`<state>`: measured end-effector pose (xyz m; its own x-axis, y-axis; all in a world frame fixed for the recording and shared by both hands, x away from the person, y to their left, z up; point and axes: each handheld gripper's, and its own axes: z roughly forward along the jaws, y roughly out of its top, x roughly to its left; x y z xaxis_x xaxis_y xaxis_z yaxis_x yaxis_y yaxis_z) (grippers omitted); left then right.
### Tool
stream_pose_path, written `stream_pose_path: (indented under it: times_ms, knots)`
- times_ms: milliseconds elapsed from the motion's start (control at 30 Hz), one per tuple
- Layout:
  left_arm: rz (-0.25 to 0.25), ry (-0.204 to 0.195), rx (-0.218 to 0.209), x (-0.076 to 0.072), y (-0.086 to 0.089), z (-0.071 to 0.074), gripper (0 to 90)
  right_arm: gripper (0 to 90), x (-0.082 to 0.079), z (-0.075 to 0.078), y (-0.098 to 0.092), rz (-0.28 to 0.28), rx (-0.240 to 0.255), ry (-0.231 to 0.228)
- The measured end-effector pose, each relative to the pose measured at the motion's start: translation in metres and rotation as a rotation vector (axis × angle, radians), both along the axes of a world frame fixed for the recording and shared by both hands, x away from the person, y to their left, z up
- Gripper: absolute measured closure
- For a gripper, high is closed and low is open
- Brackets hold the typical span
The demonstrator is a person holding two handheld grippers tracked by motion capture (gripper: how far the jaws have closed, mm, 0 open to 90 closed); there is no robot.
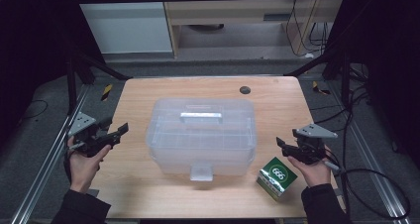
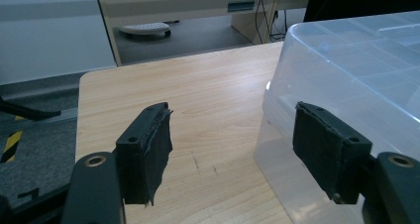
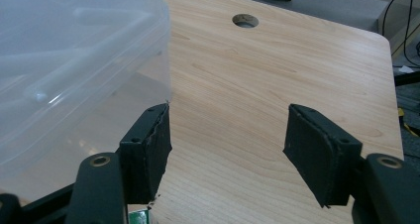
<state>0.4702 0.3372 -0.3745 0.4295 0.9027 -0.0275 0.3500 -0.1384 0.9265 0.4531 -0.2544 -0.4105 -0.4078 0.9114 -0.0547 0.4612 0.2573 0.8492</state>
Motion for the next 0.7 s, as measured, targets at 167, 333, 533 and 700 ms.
stream_pose_path:
  times_ms: [167,333,533,700]
  knots:
    - [-0.018,-0.004,0.009,0.000,-0.003,0.004,30.8,33.9,0.001,0.000,-0.001,0.000,-0.005,0.007]
    - [-0.036,-0.015,0.043,-0.002,-0.007,0.011,30.3,33.0,0.001,-0.001,0.000,0.001,-0.011,0.014]
    - [-0.075,-0.036,0.069,-0.005,-0.012,0.024,29.6,32.8,0.003,-0.002,0.000,-0.003,-0.023,0.024]
    - [-0.112,-0.060,0.118,-0.005,-0.020,0.038,32.2,33.4,0.002,-0.003,0.001,-0.006,-0.033,0.020]
